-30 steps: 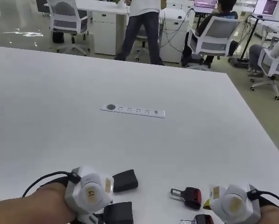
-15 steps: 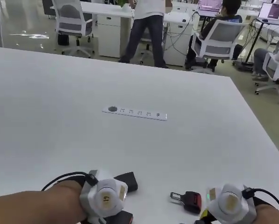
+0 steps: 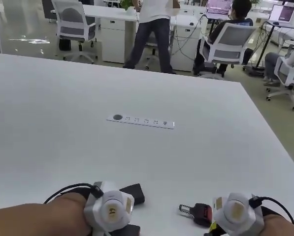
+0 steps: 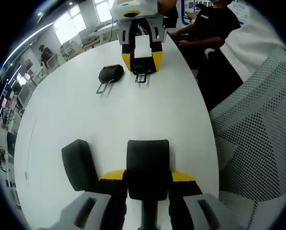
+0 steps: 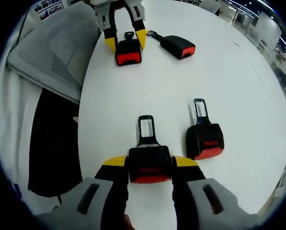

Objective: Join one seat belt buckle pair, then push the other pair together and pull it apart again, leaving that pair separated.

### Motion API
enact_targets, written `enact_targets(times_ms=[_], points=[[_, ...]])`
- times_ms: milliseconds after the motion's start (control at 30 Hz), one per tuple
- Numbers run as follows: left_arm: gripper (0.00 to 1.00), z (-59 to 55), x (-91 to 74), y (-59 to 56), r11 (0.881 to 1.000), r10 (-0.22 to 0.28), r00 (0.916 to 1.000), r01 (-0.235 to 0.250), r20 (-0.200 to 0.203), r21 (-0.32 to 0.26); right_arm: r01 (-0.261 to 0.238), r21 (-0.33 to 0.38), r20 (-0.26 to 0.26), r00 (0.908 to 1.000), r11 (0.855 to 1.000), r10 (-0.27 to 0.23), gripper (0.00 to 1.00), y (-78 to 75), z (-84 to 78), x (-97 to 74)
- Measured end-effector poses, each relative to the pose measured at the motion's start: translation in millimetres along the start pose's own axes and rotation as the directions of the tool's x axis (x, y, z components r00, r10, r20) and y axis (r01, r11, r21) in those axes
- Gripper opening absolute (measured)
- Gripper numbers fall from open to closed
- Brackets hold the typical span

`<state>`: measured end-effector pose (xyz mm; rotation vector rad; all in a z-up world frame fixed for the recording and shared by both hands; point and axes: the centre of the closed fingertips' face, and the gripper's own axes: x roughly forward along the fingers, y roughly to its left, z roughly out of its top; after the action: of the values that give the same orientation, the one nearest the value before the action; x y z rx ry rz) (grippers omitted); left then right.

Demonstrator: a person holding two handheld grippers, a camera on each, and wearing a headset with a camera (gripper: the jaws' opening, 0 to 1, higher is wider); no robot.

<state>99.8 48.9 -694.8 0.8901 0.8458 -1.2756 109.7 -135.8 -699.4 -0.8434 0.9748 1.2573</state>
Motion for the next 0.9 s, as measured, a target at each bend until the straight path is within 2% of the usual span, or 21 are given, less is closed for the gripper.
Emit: enact_targets(times_ms=[333,467,533,600,867,900], points=[[0.33,-2.3,1.3,0.6,1.000,-0.008,0.9999,0.008,0.007,-0.020,0.001,-0.021,0.048,0.9988,1.000,0.000,0.33,5.9,36.6,15.0],[0.34,-0.5,0.7,-0.3,1.000,-0.011,0.9999,0.011,0.007,-0.021,0.009,0.000,0.099,0.9950,1.000,-0.009,0.33,10.0,59.5,23.7],[0.34,-0.2,0.6,-0.2,1.000,-0.012,0.9999,0.012,0.005,-0.022,0.000,-0.042,0.109,0.9940,0.999,0.005,0.33,19.1,71.7,29.0],[0.34,-0.2,1.1,0.7,1.000,-0.011,0.9999,0.011,0.003,-0.024,-0.001,-0.050,0.114,0.9934,0.999,0.007,0.33,22.8,80.6,32.4],[0.33,0.0,1.0,2.2,1.000,-0.011,0.9999,0.011,-0.013,-0.027,0.006,-0.055,0.136,0.9907,0.998,0.002,0.33,23.5,102.1,38.4],[0.33,-0.7,1.2,3.0,1.000,-0.011,0.9998,0.010,-0.015,-0.029,0.006,-0.055,0.125,0.9921,0.998,0.001,0.33,22.4,101.4,38.0]])
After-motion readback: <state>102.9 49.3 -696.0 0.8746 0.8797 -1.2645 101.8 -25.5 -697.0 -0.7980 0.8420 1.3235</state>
